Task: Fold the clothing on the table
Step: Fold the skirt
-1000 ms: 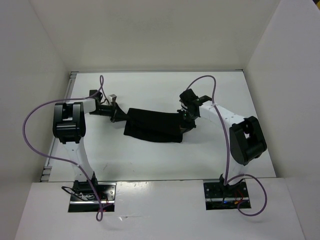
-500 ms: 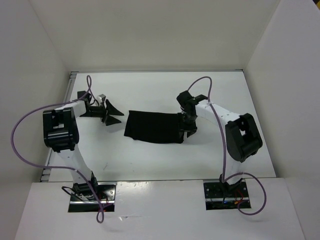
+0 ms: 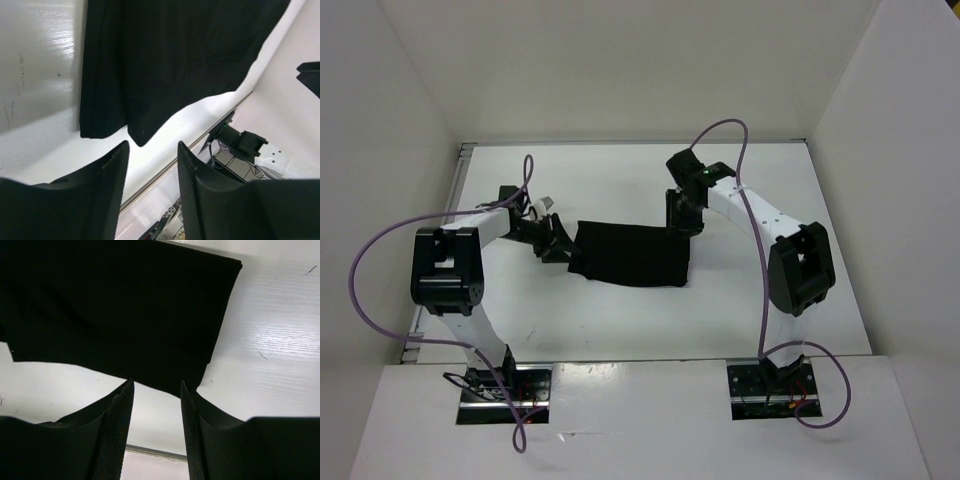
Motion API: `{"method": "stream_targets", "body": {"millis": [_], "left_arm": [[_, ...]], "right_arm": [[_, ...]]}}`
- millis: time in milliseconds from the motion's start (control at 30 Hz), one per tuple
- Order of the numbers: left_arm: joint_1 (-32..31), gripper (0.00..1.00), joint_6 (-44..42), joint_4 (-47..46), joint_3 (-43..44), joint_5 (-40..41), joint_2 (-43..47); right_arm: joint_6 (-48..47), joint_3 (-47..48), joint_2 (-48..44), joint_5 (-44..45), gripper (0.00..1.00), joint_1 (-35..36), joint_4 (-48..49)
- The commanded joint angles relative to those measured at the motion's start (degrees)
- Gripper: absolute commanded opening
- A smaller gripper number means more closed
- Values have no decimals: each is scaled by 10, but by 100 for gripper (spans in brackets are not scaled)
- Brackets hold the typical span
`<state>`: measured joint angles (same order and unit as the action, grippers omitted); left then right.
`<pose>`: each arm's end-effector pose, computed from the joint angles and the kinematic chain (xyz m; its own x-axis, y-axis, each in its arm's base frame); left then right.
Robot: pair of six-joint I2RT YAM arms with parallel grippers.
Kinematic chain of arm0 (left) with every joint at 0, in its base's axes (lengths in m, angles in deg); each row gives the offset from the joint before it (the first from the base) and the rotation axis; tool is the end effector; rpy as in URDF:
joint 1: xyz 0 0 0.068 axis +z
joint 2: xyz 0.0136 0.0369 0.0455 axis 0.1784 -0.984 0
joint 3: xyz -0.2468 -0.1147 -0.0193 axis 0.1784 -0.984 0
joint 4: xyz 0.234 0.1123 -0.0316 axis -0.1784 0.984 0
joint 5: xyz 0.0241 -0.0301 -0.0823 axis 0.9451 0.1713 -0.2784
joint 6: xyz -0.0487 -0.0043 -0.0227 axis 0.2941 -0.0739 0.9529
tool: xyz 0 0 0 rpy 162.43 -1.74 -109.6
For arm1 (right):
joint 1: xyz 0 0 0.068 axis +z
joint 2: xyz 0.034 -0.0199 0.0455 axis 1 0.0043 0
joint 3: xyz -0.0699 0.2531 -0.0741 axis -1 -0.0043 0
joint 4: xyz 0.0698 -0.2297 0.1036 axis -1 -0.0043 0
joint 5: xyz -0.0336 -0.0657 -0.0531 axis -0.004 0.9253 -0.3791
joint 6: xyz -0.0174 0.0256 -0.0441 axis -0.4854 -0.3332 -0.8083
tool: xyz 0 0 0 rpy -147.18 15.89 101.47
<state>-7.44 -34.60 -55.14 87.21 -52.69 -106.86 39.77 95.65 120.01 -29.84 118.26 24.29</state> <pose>0.3366 -0.0089 0.1638 -0.9341 -0.3570 0.0012 -0.2370 0.6175 -0.7500 0.3305 0.1800 0.2681 -0.9438 0.0110 -0.3304 -0.0530 0.9815 0.1840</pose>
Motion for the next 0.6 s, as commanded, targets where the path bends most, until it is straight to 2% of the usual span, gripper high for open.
{"method": "stream_targets", "body": {"millis": [0,500,567], "left_arm": [[-10,52,-1,-20,-11,19,-14],[-50,52,24,-49,-5,21,-68],[-50,46,24,-49,-5,21,-68]], "right_arm": [[13,20,13,-3,48,6,15],[19,-15,-3,9,48,6,15],[24,-15,-3,9,48,6,15]]}}
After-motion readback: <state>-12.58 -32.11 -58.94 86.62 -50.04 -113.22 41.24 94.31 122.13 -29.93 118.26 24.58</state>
